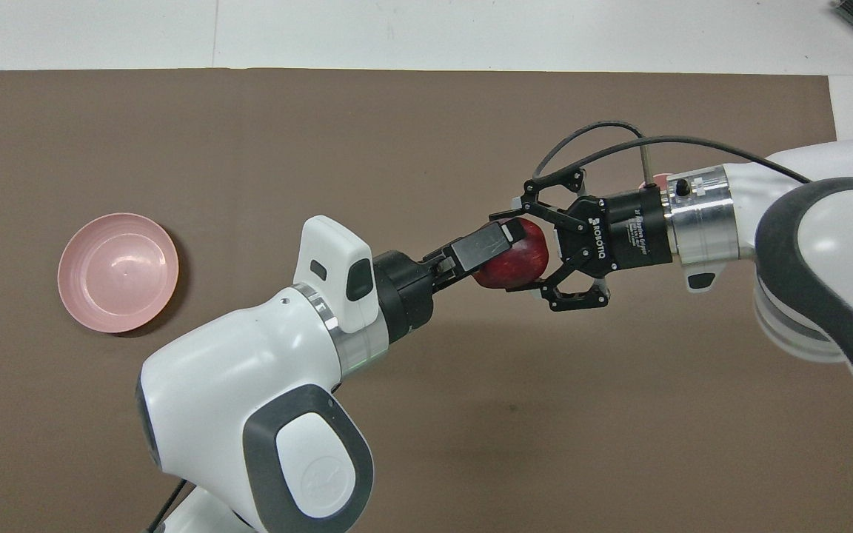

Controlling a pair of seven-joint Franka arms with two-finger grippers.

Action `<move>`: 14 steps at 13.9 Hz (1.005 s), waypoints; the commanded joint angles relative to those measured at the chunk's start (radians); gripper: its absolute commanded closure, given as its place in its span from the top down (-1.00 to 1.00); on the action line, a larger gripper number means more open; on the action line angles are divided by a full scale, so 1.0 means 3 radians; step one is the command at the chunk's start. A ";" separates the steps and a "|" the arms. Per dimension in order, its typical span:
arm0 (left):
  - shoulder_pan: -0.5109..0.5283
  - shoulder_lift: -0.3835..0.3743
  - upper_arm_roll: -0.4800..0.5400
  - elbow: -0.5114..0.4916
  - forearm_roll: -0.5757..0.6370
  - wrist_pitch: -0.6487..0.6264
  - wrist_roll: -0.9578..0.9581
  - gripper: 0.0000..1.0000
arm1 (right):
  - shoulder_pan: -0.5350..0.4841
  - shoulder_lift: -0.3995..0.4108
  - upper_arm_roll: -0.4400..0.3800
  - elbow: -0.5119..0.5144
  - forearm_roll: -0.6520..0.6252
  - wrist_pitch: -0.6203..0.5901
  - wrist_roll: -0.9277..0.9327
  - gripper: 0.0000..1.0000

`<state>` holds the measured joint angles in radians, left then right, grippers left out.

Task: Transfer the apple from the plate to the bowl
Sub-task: 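Open the left gripper while the right gripper pulls the apple away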

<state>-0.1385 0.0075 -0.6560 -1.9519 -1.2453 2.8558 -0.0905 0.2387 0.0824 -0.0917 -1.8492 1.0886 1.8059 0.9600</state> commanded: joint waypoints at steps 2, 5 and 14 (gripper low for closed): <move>0.0078 -0.0050 0.0024 -0.0049 -0.0062 -0.0085 0.0046 1.00 | -0.0182 0.0027 0.0009 0.0033 -0.0366 -0.0007 -0.0305 -1.00; 0.0277 -0.0045 0.0024 -0.0064 0.0238 -0.0330 0.0061 1.00 | -0.0289 0.0114 0.0004 0.0155 -0.0855 -0.0001 -0.0291 -1.00; 0.1407 -0.0045 0.0034 -0.0013 0.2368 -0.2370 0.0046 1.00 | -0.0468 0.0150 -0.0001 0.0263 -0.2461 0.0427 0.0220 -1.00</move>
<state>0.2371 0.0094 -0.6385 -1.9569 -0.6784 2.2347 -0.0778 0.1053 0.1179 -0.1009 -1.8030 0.4588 1.9059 0.9601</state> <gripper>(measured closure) 0.000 0.198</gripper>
